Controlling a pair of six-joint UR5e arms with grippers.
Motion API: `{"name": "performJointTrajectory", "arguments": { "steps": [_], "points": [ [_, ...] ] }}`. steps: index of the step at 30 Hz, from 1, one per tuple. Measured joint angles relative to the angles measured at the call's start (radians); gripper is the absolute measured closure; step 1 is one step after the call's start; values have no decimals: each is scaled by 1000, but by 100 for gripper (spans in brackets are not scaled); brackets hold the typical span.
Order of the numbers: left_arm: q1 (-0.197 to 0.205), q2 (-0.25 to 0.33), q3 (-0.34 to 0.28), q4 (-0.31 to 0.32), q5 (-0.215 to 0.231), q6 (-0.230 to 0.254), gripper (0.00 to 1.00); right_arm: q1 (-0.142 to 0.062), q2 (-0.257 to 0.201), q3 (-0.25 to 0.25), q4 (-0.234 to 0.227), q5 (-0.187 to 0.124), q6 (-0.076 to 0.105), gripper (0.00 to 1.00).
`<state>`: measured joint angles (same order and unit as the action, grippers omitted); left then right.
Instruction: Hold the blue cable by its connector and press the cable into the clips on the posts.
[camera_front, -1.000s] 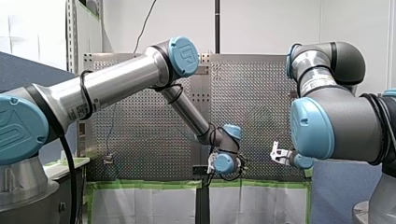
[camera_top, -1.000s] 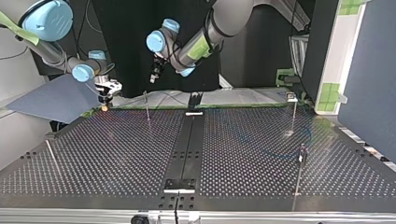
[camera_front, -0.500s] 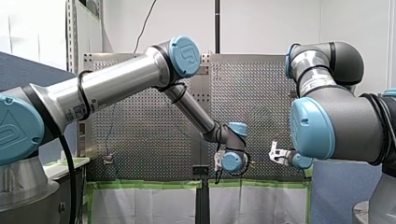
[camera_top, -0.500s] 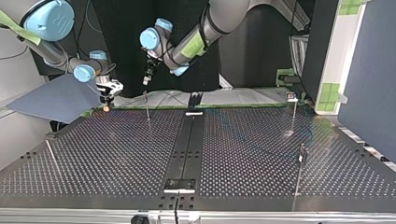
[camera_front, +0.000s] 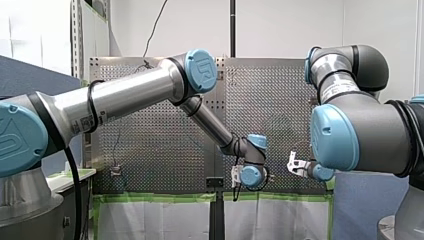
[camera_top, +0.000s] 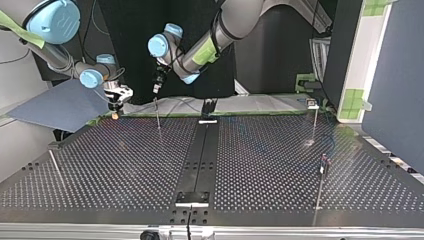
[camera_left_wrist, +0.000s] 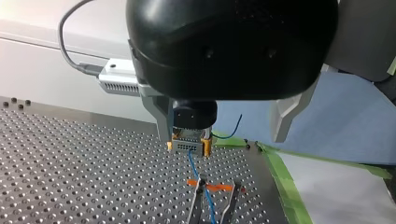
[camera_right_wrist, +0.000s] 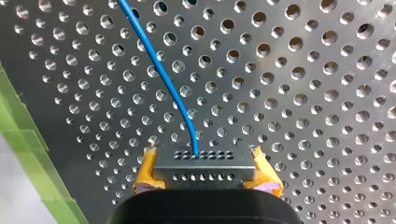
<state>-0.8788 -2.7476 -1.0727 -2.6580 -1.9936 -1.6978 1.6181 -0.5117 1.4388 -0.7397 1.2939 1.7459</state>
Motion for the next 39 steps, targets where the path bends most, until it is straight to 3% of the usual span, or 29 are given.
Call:
{"name": "performJointTrajectory", "arguments": {
  "steps": [9, 17, 25, 32, 39],
  "points": [
    [11, -32, 45, -26, 8, -38, 0, 8, 0, 0, 1, -1, 0, 100],
    [5, -100, 123, -94, -21, -36, 0, 12, 0, 1, 8, -1, 0, 100],
    [4, -109, 161, -89, -9, -31, 0, 12, 0, 1, 9, 1, -1, 100],
    [3, -109, 170, -87, -69, -12, 0, 13, 0, 0, 9, 1, 0, 100],
    [2, -107, 171, -87, -88, -6, 0, 13, 0, 0, 9, 1, -1, 100]
  ]
}}
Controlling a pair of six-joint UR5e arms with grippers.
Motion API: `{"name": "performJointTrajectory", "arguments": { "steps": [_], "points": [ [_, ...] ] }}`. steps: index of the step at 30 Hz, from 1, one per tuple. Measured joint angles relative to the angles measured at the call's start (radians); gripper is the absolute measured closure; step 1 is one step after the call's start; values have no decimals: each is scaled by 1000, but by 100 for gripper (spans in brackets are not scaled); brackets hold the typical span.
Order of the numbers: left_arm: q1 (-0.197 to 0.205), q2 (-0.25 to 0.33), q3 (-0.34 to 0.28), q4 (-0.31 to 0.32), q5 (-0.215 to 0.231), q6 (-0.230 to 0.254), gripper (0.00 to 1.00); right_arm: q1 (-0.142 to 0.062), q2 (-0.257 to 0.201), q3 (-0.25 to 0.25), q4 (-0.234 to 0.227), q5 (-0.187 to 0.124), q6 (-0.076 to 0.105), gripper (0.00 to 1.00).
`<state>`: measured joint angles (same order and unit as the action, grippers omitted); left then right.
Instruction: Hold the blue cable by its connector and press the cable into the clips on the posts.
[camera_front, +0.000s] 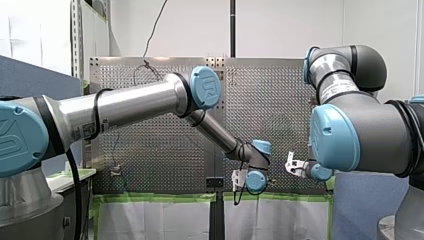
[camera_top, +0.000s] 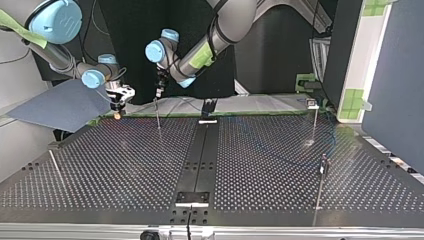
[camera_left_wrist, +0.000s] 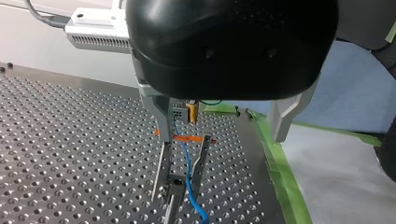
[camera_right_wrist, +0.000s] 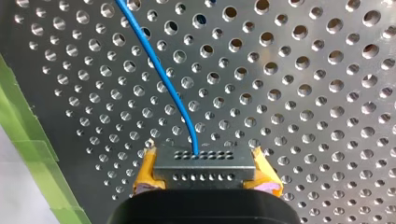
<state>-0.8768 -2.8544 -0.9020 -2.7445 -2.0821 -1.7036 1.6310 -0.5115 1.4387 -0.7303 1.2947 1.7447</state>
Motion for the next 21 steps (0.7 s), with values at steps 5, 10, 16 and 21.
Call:
{"name": "performJointTrajectory", "arguments": {
  "steps": [5, 10, 16, 21],
  "points": [
    [-5, 5, 1, 0, -3, 7, 0, 1, 0, 0, 0, 0, 0, 100],
    [-11, 5, 17, -8, -4, 16, 0, 2, 0, 0, 0, 0, 1, 100],
    [-14, 5, 22, -18, -5, 23, 0, 2, 0, 0, 0, 0, 0, 100],
    [-13, 5, 16, -17, -5, 24, 0, 3, 0, 0, 0, 0, 0, 100]
  ]
}}
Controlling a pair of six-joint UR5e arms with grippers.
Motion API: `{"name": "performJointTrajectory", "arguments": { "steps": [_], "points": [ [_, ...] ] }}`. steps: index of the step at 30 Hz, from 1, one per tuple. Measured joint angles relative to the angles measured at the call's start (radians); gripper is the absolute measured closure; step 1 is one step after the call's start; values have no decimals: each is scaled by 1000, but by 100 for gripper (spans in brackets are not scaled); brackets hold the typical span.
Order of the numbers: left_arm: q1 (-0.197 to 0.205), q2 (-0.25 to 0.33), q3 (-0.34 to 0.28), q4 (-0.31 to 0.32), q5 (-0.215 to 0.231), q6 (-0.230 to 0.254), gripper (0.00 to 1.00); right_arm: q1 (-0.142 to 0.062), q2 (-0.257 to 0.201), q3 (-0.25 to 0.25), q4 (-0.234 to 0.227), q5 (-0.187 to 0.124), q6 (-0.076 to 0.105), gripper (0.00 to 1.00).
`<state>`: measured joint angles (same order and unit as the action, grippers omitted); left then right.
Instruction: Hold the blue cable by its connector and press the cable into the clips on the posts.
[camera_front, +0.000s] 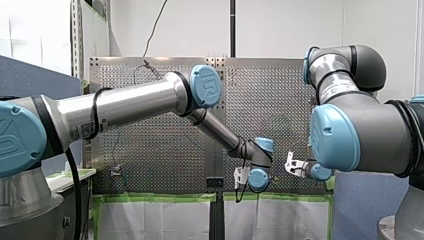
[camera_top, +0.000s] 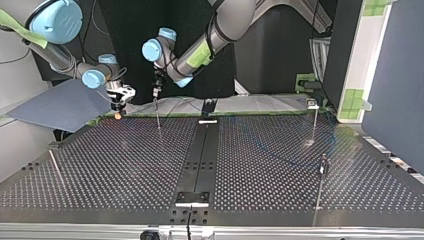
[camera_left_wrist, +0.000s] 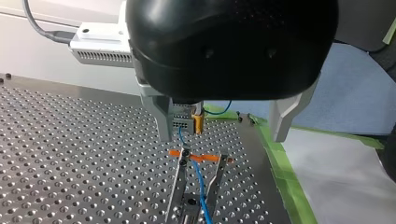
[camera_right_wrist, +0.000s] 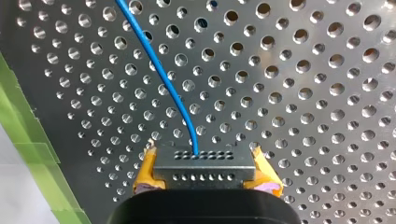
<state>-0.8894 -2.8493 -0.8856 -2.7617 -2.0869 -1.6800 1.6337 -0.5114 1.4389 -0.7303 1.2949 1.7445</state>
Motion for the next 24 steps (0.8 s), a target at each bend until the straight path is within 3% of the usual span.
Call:
{"name": "performJointTrajectory", "arguments": {
  "steps": [24],
  "points": [
    [2, 1, -29, -3, -3, 0, 0, 3, 0, -1, -1, -2, 1, 100]
  ]
}}
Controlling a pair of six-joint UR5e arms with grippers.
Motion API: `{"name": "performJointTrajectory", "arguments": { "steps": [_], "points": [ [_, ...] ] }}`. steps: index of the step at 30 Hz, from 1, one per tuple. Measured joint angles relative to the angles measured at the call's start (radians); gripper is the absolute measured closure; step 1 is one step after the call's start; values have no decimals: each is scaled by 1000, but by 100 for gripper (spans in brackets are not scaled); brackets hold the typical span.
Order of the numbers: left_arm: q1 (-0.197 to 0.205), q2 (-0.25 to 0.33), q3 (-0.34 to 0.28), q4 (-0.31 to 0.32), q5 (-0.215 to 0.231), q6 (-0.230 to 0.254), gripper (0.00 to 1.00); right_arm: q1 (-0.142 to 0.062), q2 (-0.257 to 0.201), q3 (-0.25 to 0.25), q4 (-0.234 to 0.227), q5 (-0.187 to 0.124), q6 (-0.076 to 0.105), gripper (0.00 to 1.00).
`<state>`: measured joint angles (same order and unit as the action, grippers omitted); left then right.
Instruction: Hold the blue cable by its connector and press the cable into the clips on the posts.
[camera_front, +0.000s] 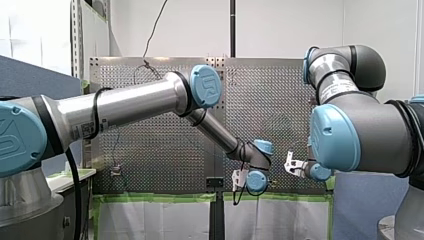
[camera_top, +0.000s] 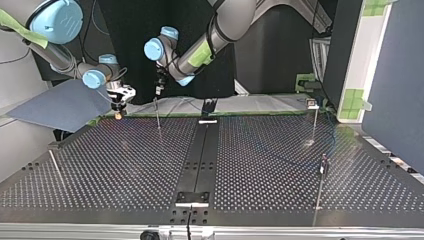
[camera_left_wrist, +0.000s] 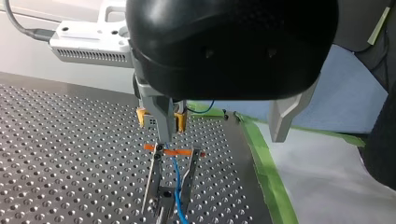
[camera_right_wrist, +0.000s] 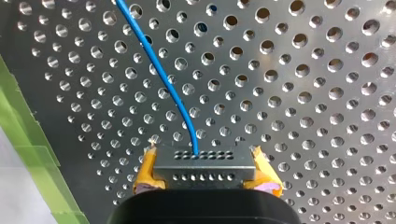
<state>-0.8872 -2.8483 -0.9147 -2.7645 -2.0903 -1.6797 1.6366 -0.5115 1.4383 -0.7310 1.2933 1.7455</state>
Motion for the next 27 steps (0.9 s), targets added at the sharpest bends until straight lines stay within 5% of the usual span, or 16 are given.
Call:
{"name": "performJointTrajectory", "arguments": {
  "steps": [12, 27],
  "points": [
    [-4, 64, -52, -3, -36, 0, 0, 0, 0, 0, 1, 0, -1, 100],
    [-37, 201, -189, 125, -32, 10, 0, 1, 0, 0, 1, 0, -3, 100]
  ]
}}
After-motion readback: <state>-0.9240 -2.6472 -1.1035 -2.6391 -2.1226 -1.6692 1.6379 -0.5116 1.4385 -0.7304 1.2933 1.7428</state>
